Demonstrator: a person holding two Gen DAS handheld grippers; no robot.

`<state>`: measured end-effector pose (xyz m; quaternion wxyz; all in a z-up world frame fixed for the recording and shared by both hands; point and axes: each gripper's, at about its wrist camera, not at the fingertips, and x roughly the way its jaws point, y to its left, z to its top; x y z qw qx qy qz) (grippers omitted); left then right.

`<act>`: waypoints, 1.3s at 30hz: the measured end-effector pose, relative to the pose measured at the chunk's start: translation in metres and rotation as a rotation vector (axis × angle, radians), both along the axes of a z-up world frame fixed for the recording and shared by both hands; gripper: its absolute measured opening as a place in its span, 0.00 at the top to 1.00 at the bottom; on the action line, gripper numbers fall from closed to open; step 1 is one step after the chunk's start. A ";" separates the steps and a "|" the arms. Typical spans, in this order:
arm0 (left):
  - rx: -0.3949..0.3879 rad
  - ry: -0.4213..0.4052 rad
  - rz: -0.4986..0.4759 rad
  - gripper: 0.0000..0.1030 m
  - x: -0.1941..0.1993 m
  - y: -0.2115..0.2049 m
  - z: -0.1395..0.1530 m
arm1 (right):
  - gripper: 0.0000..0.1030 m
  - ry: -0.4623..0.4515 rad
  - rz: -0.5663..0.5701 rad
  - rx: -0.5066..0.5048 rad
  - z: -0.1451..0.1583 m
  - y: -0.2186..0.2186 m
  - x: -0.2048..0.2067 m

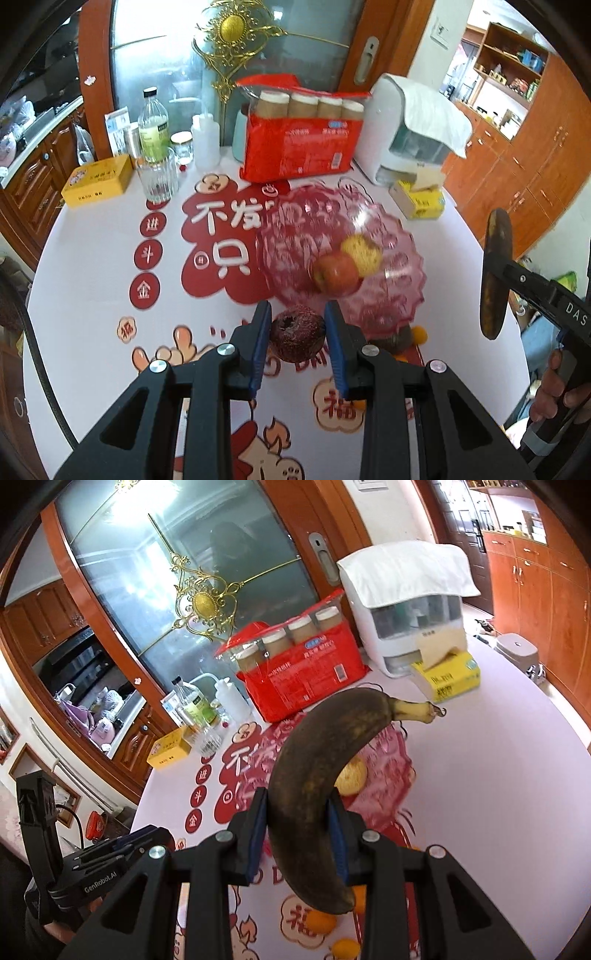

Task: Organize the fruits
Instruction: 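Lift lychee and banana over the pink bowl and release both inside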

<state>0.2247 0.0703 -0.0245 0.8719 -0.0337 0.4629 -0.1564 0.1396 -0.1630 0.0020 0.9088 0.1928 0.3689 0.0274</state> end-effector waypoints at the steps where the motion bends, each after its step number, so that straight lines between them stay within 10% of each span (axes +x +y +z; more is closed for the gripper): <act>1: -0.001 -0.004 0.009 0.73 0.004 -0.001 0.000 | 0.70 -0.001 0.006 0.004 0.000 -0.002 0.007; 33: -0.054 0.165 0.178 0.73 0.075 -0.056 -0.094 | 0.69 0.206 0.197 0.095 -0.101 -0.033 0.109; 39: -0.069 0.164 0.181 0.61 0.071 -0.051 -0.091 | 0.63 0.240 0.169 0.097 -0.110 -0.033 0.112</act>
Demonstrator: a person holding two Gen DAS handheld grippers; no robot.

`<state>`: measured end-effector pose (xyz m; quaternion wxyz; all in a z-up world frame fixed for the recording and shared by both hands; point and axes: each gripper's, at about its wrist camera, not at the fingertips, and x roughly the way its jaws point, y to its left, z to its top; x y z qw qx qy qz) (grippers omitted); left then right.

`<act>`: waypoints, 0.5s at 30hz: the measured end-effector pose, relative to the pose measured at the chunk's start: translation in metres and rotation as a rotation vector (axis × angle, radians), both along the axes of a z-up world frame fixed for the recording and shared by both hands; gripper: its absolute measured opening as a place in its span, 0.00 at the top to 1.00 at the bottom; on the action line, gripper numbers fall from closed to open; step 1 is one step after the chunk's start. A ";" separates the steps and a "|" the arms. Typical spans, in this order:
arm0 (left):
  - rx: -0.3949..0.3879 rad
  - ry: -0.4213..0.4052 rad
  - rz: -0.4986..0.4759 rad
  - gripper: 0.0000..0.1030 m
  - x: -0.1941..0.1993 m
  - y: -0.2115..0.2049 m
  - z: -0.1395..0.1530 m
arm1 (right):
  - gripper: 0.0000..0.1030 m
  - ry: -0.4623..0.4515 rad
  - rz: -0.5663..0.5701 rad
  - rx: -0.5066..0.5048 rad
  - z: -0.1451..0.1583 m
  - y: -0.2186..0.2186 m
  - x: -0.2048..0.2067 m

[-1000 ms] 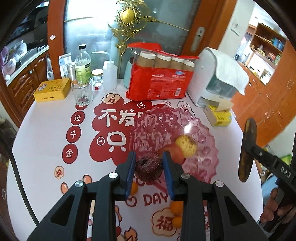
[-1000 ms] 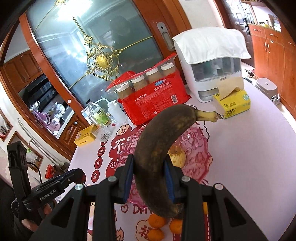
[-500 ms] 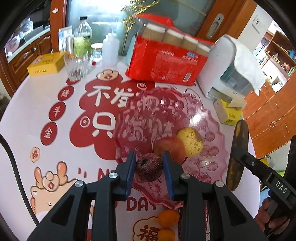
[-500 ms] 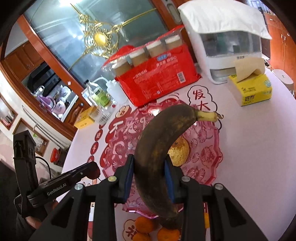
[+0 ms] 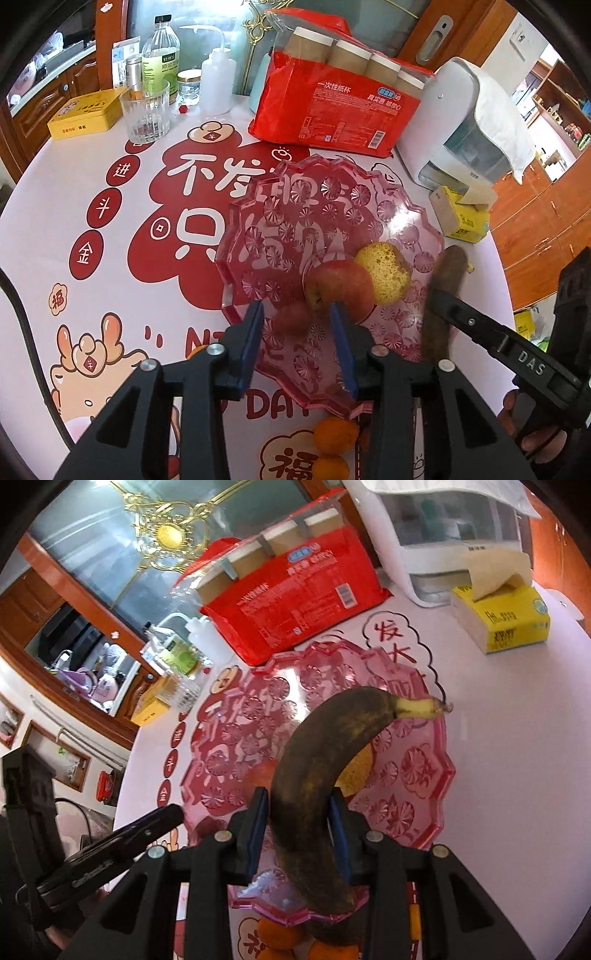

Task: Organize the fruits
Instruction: 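Lift lychee and banana over the pink bowl and release both inside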

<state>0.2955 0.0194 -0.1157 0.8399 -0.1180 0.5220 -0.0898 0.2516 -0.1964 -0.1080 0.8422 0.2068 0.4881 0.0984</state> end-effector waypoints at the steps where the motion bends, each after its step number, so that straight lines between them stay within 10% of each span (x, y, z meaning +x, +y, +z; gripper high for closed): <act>1: -0.001 0.003 0.002 0.60 -0.001 0.002 0.000 | 0.62 0.000 -0.010 0.006 0.000 -0.001 -0.001; 15: -0.029 0.010 0.004 0.47 -0.050 0.031 0.016 | 0.44 -0.090 -0.056 0.004 0.040 0.007 -0.046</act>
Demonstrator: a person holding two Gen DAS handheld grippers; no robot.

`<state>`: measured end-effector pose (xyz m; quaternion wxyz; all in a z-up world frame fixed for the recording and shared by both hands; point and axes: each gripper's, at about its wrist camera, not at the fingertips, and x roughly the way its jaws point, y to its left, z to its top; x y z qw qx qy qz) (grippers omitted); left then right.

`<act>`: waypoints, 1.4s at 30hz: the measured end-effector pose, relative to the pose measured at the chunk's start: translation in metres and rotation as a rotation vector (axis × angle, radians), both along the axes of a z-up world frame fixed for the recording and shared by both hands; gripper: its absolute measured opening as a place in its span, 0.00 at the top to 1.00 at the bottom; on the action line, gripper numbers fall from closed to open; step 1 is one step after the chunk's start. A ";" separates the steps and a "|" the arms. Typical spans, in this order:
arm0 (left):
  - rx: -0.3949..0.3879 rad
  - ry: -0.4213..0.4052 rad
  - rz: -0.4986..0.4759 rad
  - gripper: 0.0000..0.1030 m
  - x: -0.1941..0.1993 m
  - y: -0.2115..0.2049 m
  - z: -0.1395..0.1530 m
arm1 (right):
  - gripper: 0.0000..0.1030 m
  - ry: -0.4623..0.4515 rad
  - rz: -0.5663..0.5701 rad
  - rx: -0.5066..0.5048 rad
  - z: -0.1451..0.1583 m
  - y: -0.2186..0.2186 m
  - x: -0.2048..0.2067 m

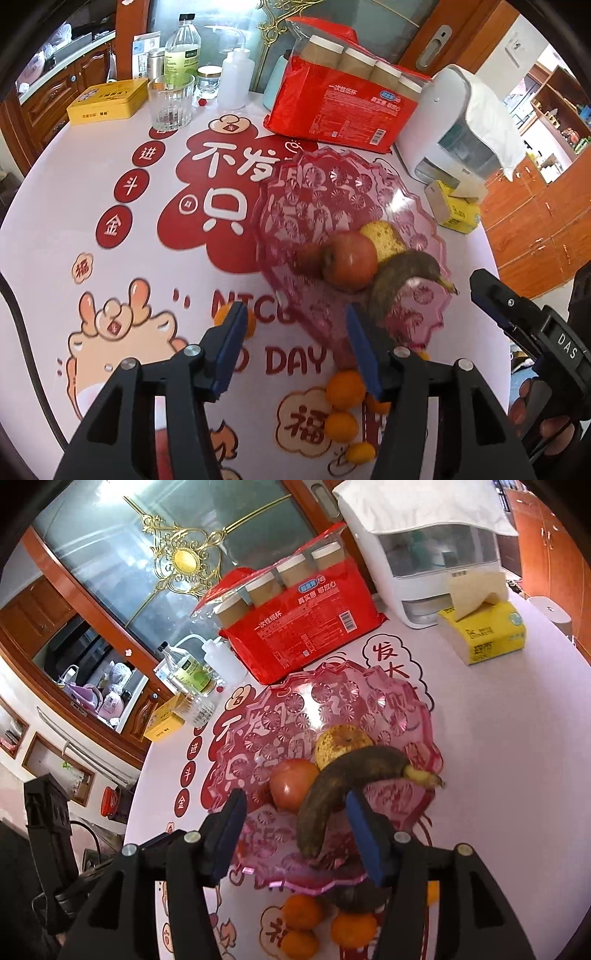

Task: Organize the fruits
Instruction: 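Lift lychee and banana over the pink bowl and release both inside, then withdraw both tools from the bowl toward the oranges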

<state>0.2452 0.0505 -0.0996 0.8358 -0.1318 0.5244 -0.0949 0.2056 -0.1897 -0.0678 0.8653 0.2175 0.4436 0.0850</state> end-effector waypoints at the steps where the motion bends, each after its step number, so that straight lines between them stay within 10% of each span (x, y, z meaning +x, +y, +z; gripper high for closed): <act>1: -0.002 0.000 -0.004 0.47 -0.005 0.001 0.001 | 0.44 -0.004 -0.003 -0.006 0.002 0.001 -0.006; 42: 0.042 0.088 -0.177 0.43 -0.162 0.006 -0.009 | 0.40 0.012 -0.122 -0.218 -0.007 0.020 -0.213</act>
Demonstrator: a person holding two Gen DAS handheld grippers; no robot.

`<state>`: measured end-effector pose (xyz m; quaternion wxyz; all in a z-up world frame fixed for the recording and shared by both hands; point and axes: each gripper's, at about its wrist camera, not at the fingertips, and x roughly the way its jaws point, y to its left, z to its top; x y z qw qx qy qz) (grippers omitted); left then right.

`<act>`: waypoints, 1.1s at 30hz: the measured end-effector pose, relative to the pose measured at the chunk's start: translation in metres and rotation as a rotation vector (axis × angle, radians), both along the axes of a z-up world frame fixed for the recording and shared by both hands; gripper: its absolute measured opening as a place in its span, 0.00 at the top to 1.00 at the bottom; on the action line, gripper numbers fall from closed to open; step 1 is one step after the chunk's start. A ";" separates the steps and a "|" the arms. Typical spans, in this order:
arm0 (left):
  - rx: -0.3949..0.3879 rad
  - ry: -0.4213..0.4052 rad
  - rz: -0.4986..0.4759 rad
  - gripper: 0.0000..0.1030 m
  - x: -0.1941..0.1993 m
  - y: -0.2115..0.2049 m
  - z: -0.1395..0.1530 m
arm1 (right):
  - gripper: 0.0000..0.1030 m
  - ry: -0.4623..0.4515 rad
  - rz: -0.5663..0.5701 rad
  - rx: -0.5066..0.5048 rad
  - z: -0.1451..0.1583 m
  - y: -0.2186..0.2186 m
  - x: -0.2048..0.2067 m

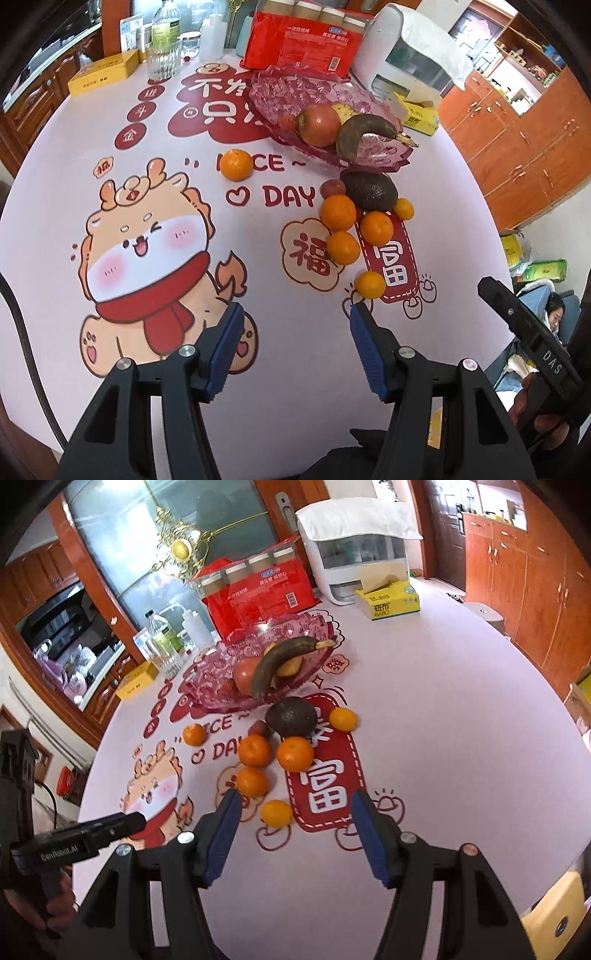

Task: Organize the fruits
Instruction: 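Withdraw both tools from the bowl toward the oranges, then move the left tool toward a mandarin while the right tool approaches another mandarin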

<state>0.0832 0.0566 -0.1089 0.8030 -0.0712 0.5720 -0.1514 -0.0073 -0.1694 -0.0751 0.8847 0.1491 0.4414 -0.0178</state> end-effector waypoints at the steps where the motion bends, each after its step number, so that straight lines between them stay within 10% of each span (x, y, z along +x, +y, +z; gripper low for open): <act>1: 0.000 0.004 0.009 0.43 -0.001 -0.003 -0.001 | 0.40 0.003 0.012 -0.009 -0.001 -0.002 0.000; 33: 0.011 0.059 0.391 0.37 -0.013 -0.122 -0.051 | 0.40 -0.197 0.708 -0.388 -0.022 -0.064 0.049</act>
